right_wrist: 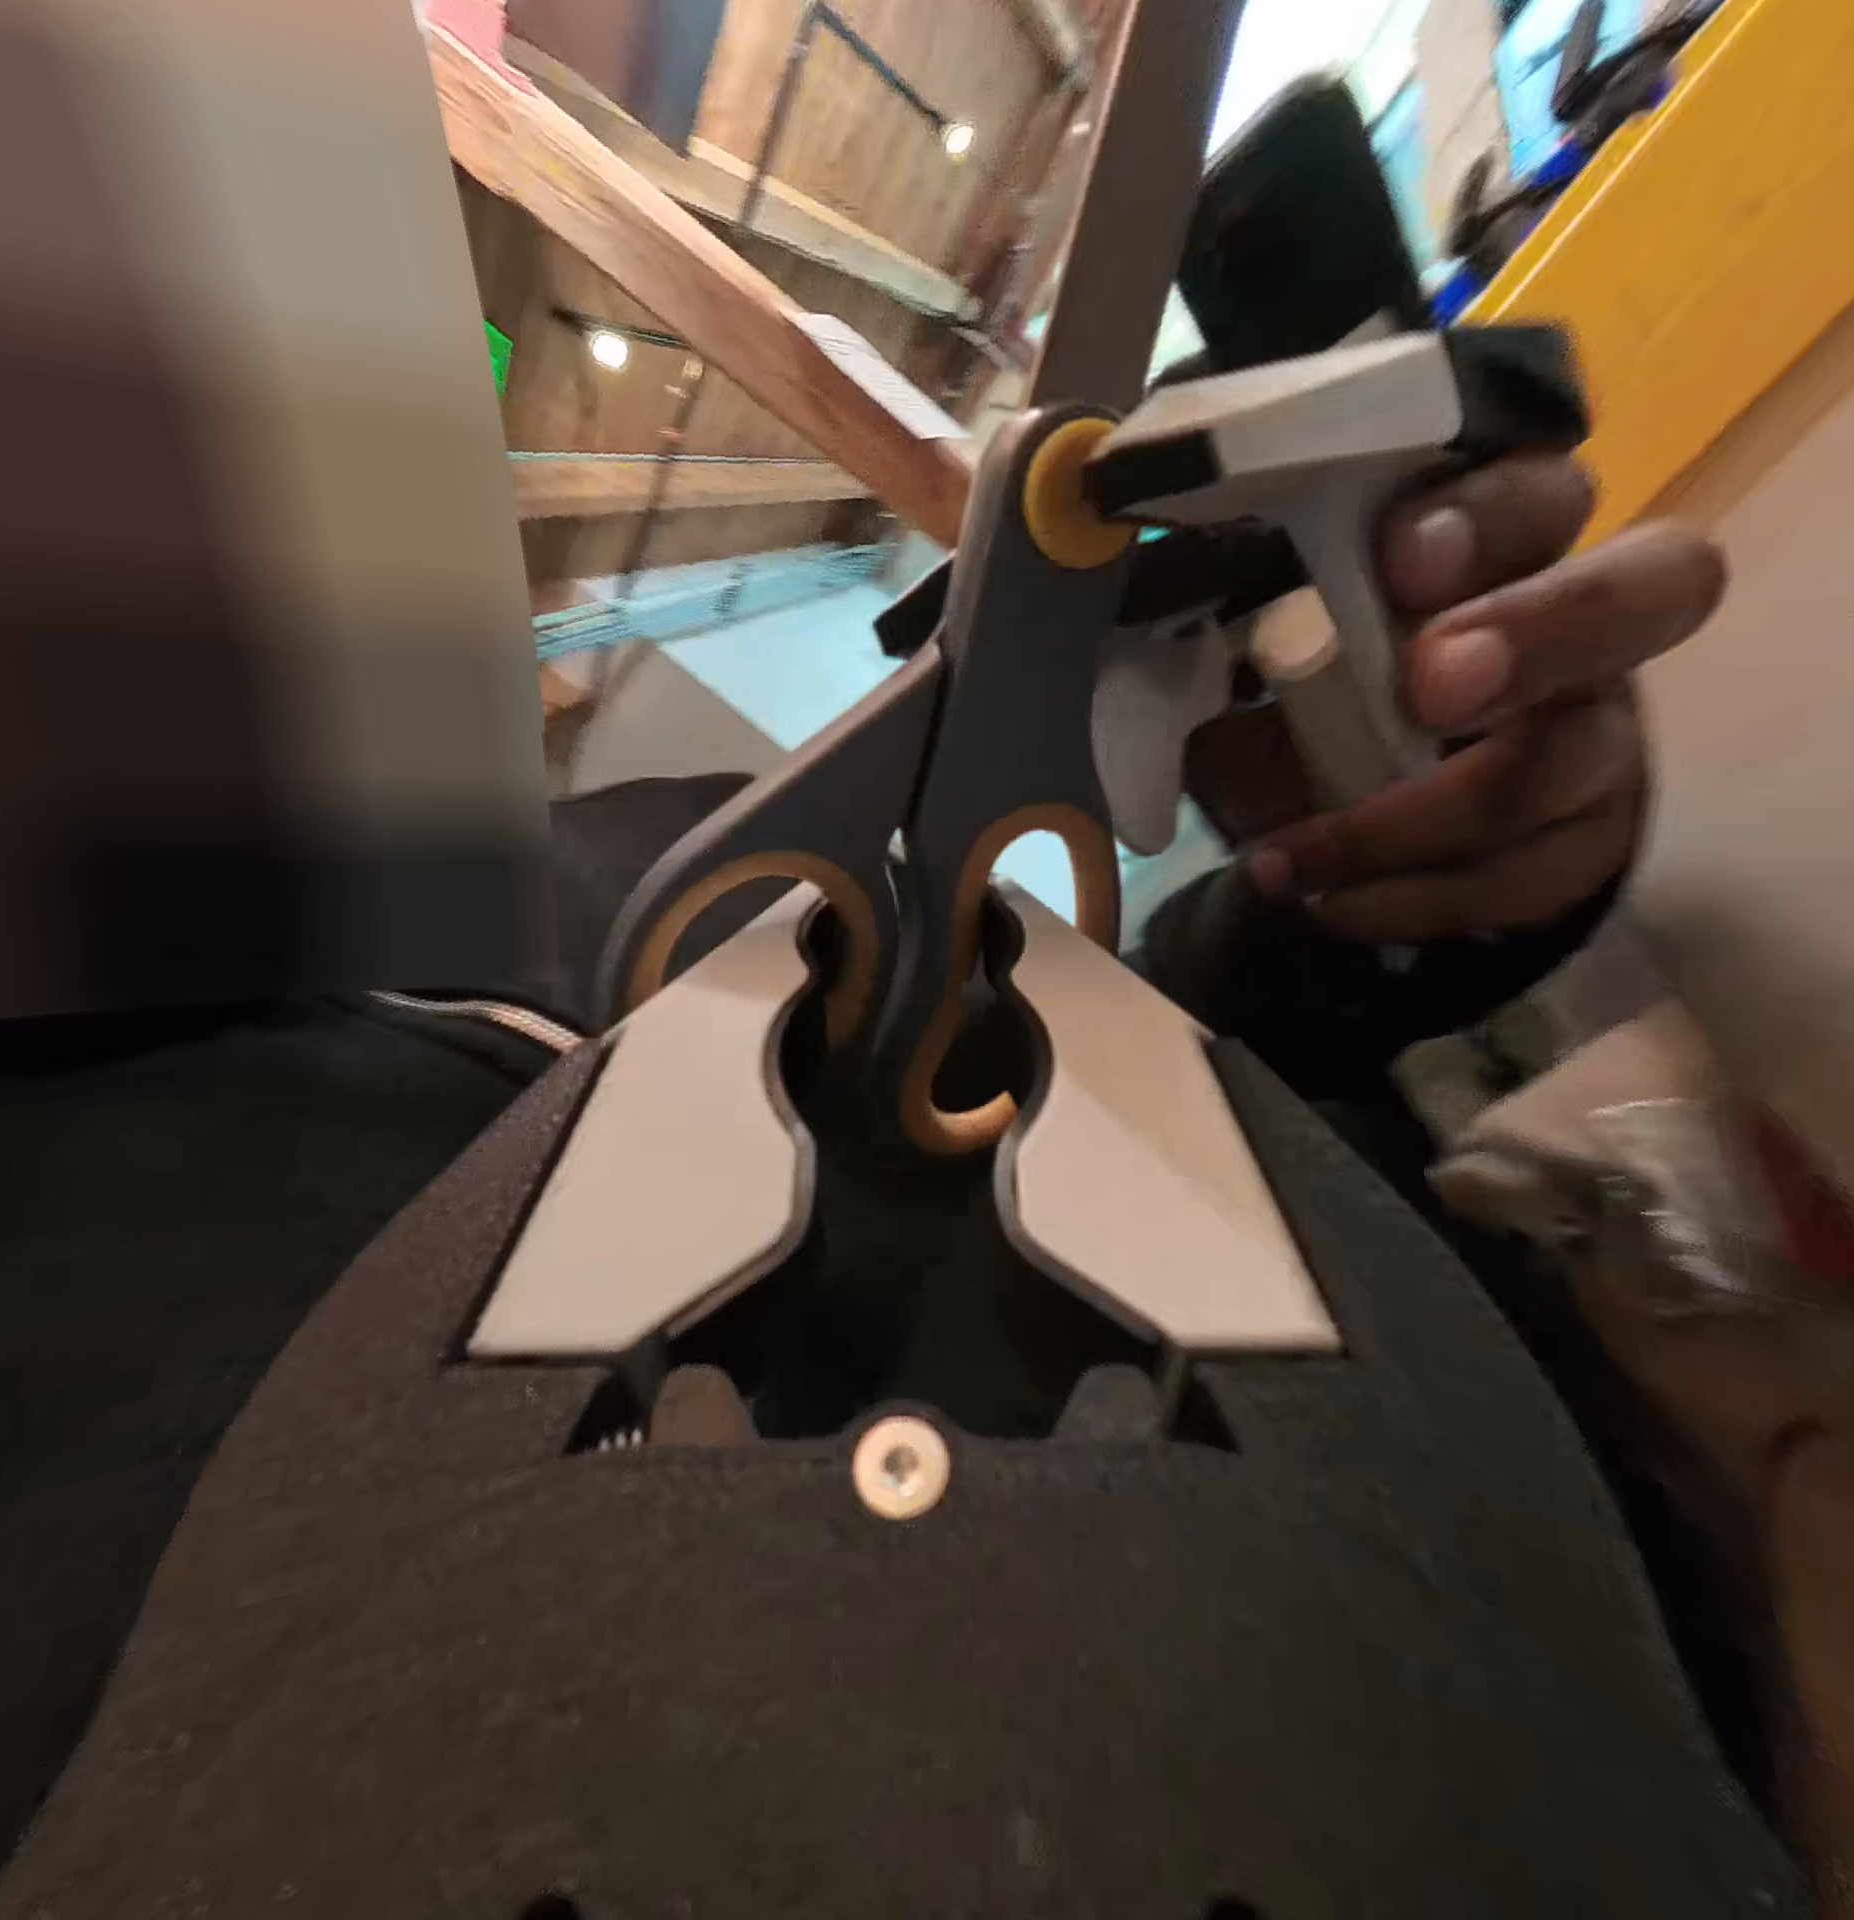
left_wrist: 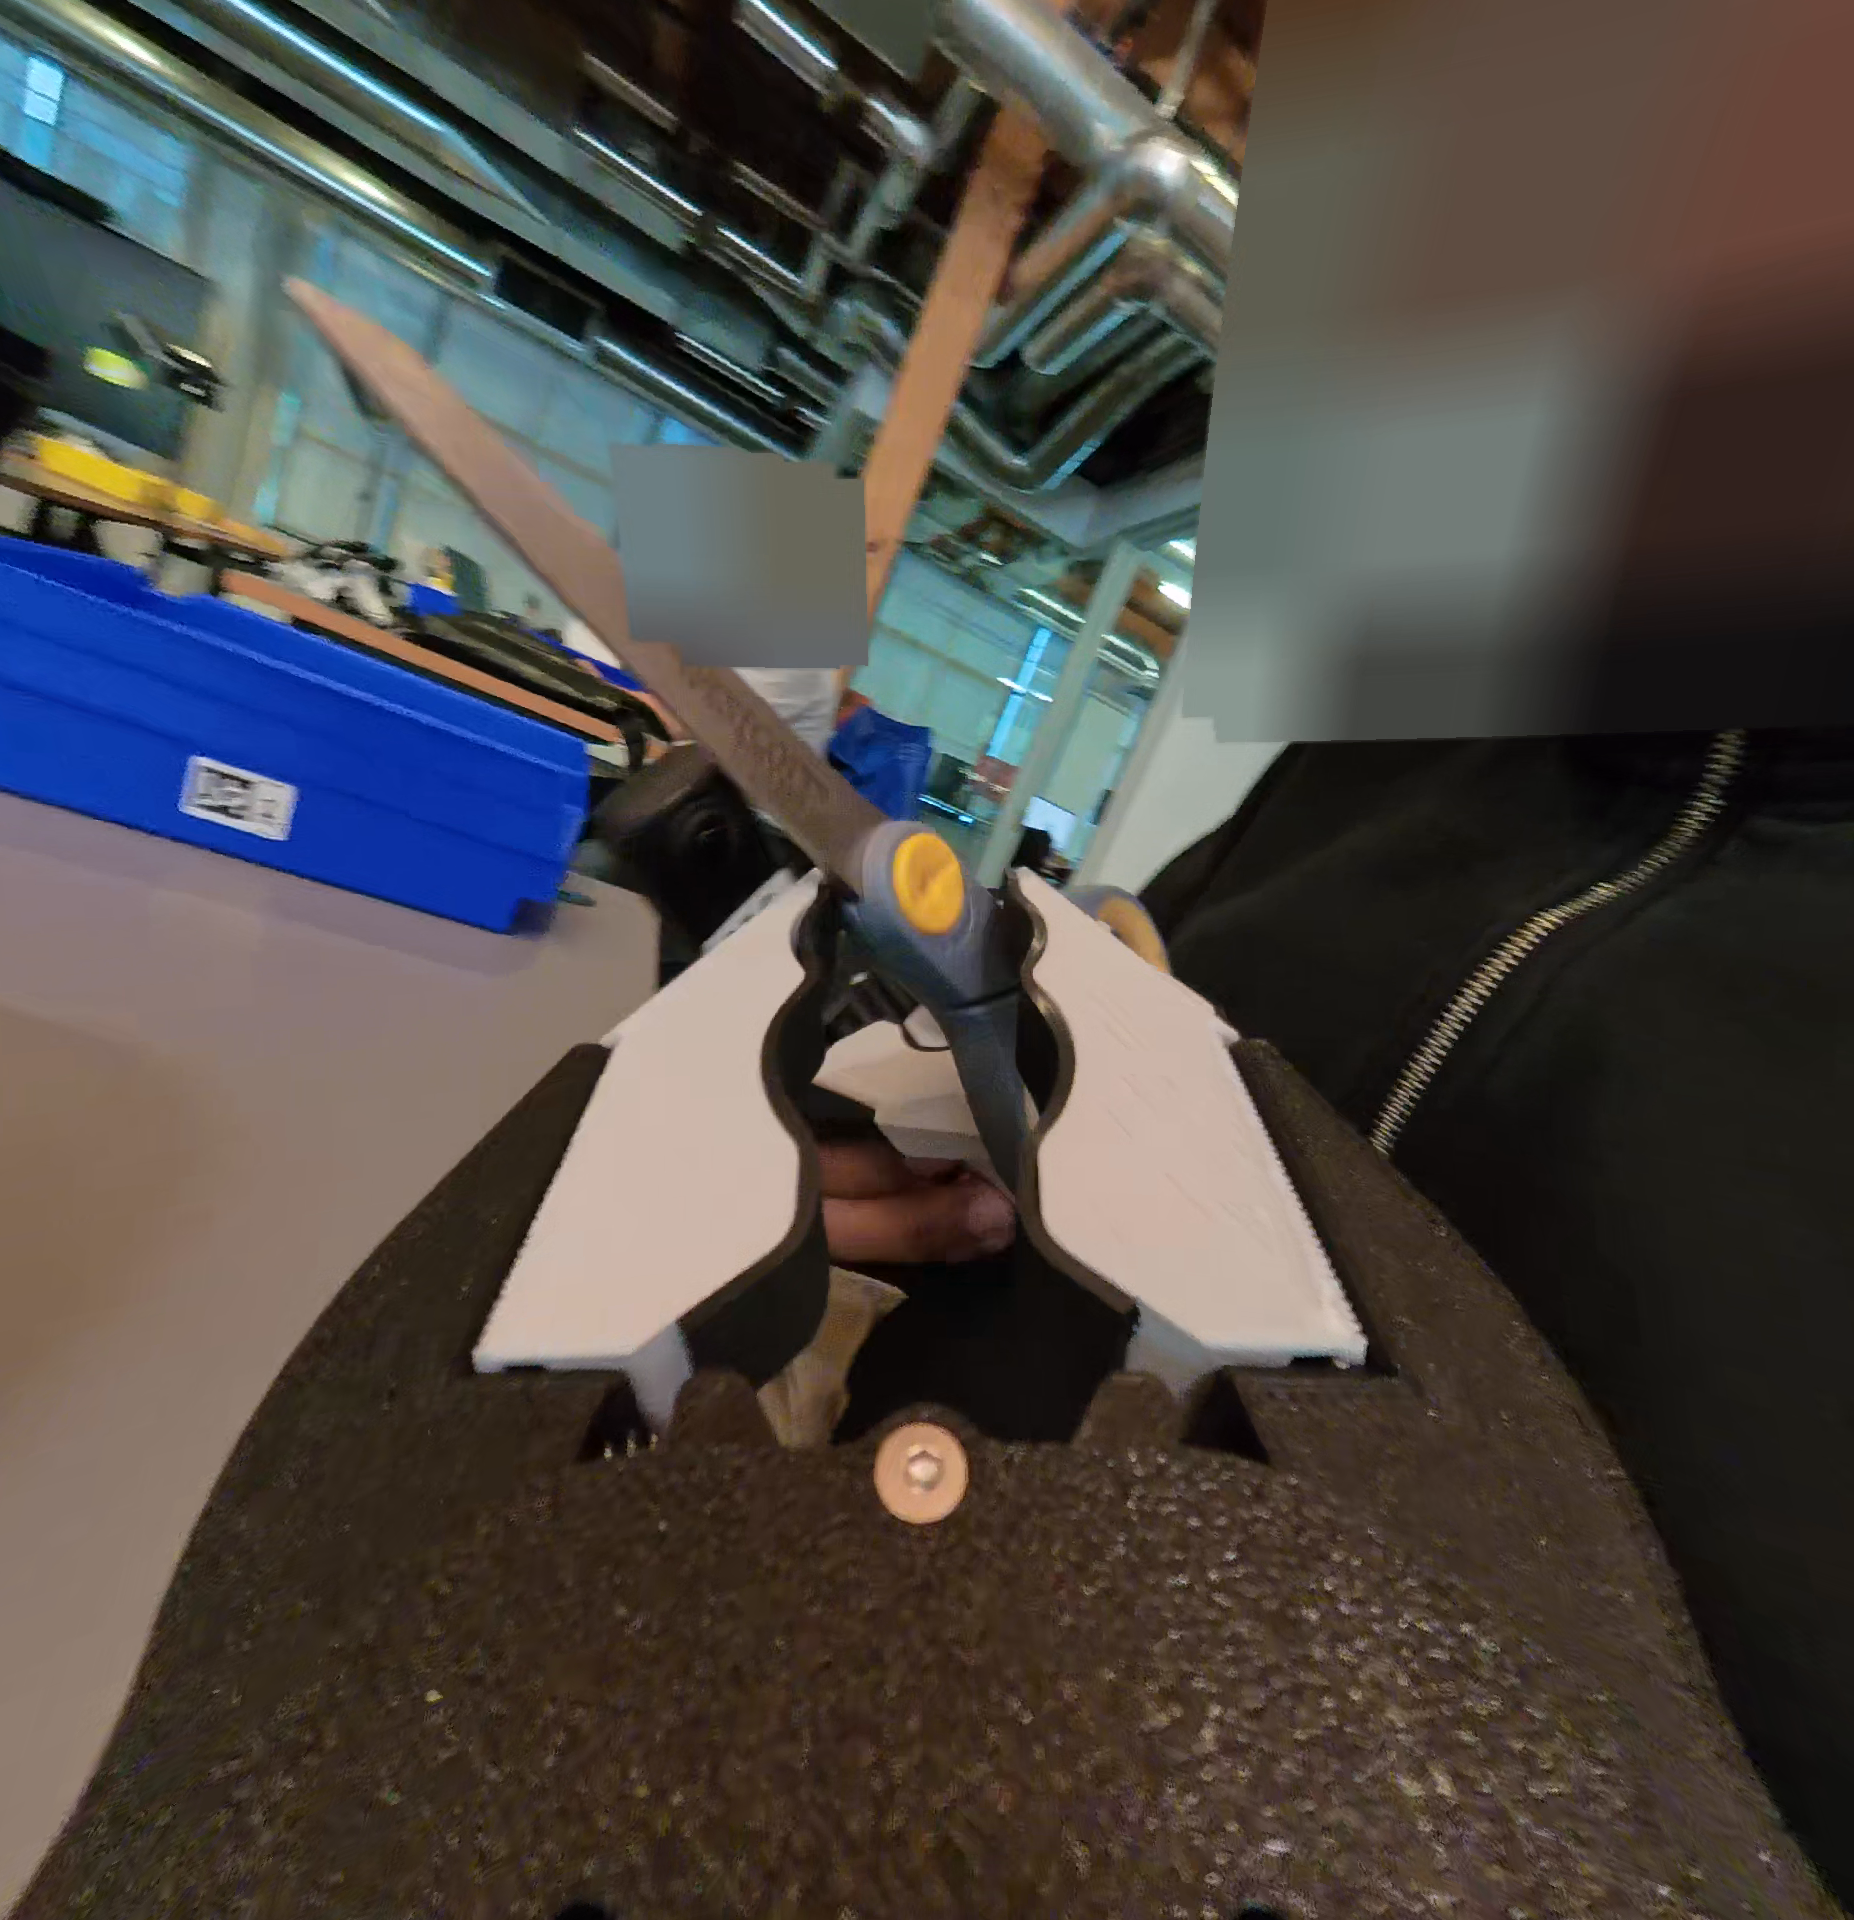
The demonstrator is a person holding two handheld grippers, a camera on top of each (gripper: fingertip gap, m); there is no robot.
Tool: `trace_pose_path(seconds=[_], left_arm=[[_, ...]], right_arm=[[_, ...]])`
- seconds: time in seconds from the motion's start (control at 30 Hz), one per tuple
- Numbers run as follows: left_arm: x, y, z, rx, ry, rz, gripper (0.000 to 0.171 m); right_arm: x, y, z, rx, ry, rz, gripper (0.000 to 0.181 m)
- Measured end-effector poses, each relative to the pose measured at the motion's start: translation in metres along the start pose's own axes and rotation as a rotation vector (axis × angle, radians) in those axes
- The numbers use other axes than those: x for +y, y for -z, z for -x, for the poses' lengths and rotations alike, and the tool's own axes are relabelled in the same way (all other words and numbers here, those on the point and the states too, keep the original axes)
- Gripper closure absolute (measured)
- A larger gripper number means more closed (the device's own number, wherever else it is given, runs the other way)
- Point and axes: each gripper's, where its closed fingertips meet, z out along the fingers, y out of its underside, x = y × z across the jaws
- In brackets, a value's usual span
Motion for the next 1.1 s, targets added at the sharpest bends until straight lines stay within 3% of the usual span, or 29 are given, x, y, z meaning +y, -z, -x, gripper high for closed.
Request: trace_pose_path(seconds=[0.1,0.27,0.37,0.43,0.6,0.77,0.93,1.1], left_arm=[[-0.010,0.004,0.012,-0.119,-0.027,-0.038,0.139],[-0.017,0.008,0.025,-0.328,-0.058,-0.039,0.138],[-0.007,-0.004,0.026,-0.376,-0.018,0.020,0.138],[-0.005,-0.013,0.027,-0.399,-0.048,0.045,0.138],[-0.025,-0.003,0.020,-0.562,-0.394,0.010,0.138],[-0.001,-0.005,0.014,-0.497,-0.474,0.256,0.138],[0.017,-0.005,0.011,-0.533,-0.662,0.422,0.130],[0.040,-0.008,-0.004,-0.392,-0.650,0.561,0.130]], right_arm=[[-0.017,0.012,-0.012,0.217,0.202,-0.025,0.156],[-0.065,0.077,-0.069,0.899,0.491,-0.041,0.157],[-0.075,0.094,-0.083,1.114,0.613,0.004,0.156],[-0.074,0.086,-0.084,1.124,0.643,0.031,0.157],[-0.071,0.070,-0.078,0.973,0.530,0.009,0.157],[-0.051,0.078,-0.088,1.018,0.460,0.148,0.157],[-0.024,0.070,-0.094,0.945,0.322,0.259,0.156],[-0.013,0.068,-0.095,0.912,0.270,0.315,0.154]])
